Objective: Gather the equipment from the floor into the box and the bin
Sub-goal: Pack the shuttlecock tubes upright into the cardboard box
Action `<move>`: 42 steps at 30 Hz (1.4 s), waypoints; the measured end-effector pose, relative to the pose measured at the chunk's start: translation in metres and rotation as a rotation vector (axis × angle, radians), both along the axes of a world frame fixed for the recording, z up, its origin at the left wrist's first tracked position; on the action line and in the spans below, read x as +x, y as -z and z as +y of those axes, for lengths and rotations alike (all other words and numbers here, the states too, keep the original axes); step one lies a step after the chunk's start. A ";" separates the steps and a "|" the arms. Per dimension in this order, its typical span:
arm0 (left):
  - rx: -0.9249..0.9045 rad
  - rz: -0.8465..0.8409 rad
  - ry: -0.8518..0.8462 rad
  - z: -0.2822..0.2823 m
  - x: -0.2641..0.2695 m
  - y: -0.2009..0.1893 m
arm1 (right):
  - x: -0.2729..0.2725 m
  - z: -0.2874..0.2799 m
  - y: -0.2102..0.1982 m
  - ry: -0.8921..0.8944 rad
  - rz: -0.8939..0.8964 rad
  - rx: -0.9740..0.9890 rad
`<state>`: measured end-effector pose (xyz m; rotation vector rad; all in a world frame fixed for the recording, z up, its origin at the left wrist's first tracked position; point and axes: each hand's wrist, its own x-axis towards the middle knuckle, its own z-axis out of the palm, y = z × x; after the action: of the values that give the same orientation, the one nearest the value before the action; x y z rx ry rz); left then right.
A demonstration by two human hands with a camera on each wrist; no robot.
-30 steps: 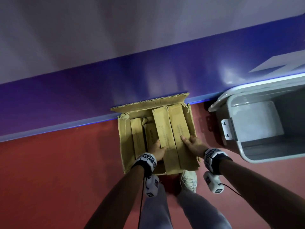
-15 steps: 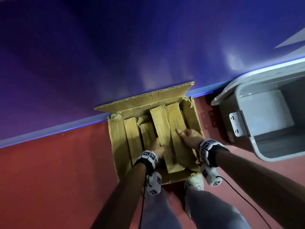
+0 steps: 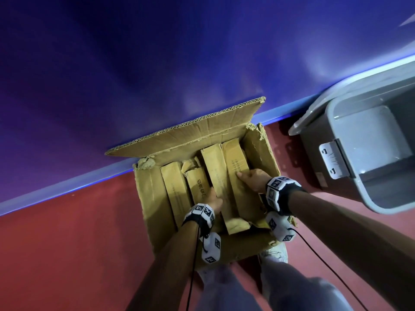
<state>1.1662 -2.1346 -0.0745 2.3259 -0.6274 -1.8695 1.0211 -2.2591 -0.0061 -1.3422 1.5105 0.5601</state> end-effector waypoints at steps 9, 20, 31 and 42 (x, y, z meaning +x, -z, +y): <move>-0.010 -0.277 0.448 0.003 0.026 0.040 | -0.001 0.012 0.042 0.084 -0.055 0.066; -0.335 -0.412 1.039 -0.001 0.016 0.002 | 0.011 0.003 0.067 0.214 -0.033 -0.040; -0.369 -0.458 1.247 -0.005 0.034 -0.008 | 0.028 0.022 0.073 -0.055 0.155 -0.005; -0.393 -0.361 1.252 0.008 0.054 -0.012 | 0.034 0.013 0.088 0.189 0.083 0.142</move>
<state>1.2200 -2.1264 -0.0624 2.0754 -2.6335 -1.2375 1.0554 -2.2459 -0.0940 -1.0669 1.6133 0.5962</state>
